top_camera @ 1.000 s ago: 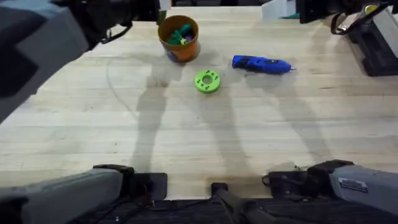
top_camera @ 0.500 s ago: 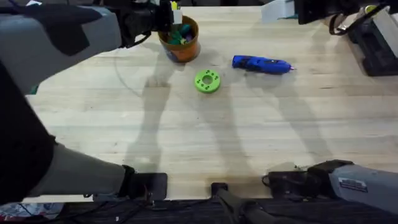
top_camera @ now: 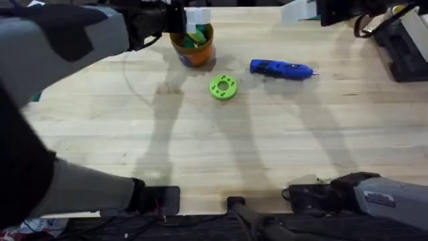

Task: Pick up the gripper from the table and insert it into the empty holder that is missing its gripper. Then pick up a screw, insert it into the mounting hole, and use the screwdriver to tighten it. Finally, clean up the table by picking up the vegetable and placing it into the bucket.

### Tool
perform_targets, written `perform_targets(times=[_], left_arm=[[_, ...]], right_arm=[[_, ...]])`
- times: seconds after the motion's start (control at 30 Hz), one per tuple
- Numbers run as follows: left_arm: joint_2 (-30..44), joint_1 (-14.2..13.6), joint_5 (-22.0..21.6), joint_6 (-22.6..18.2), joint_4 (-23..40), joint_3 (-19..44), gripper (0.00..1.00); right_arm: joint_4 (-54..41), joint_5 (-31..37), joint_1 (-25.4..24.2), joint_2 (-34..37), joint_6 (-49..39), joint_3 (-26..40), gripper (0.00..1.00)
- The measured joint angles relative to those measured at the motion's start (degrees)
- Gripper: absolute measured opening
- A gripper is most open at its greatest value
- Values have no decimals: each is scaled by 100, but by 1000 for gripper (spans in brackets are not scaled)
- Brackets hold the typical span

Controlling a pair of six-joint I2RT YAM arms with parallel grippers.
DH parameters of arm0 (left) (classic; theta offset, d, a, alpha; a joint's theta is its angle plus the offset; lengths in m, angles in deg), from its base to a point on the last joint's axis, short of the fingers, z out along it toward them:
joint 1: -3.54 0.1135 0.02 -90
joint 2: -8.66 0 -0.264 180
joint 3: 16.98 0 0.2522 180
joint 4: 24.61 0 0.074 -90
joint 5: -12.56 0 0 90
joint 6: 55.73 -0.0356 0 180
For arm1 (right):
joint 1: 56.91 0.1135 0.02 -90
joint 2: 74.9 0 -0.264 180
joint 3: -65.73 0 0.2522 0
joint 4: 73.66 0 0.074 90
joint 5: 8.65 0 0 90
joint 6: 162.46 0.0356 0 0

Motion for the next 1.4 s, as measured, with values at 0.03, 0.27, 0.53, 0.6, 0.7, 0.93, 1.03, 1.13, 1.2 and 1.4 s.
perform_targets(times=[0.03, 0.27, 0.53, 0.6, 0.7, 0.93, 1.03, 1.13, 1.2, 1.4], left_arm=[[-86, 0, 1, 0, 62, 0, 986], [-1245, 0, -15, -9, 1345, 25, 986], [-2522, 1, -492, -216, 3668, 57, 986], [-2771, 2, -583, -248, 4094, 52, 986], [-3057, 2, -634, -282, 4539, 52, 986], [-3057, 2, -634, -282, 4539, 52, 986], [-3057, 2, -634, -282, 4539, 52, 986], [-3057, 2, -634, -282, 4539, 52, 986], [-3057, 2, -634, -282, 4539, 52, 986], [-3057, 2, -634, -282, 4539, 52, 986]], right_arm=[[0, 0, 0, 0, 0, 0, 997], [-1, 0, 0, 0, 0, 0, 997], [-59, 0, 0, 2, 0, 0, 997], [-116, 1, 0, 2, 0, 1, 997], [-195, 0, 0, 0, 0, 2, 997], [-195, 0, 0, 0, 0, 2, 997], [-195, 0, 0, 0, 0, 2, 997], [-195, 0, 0, 0, 0, 2, 997], [-195, 0, 0, 0, 0, 2, 997], [-195, 0, 0, 0, 0, 2, 997]])
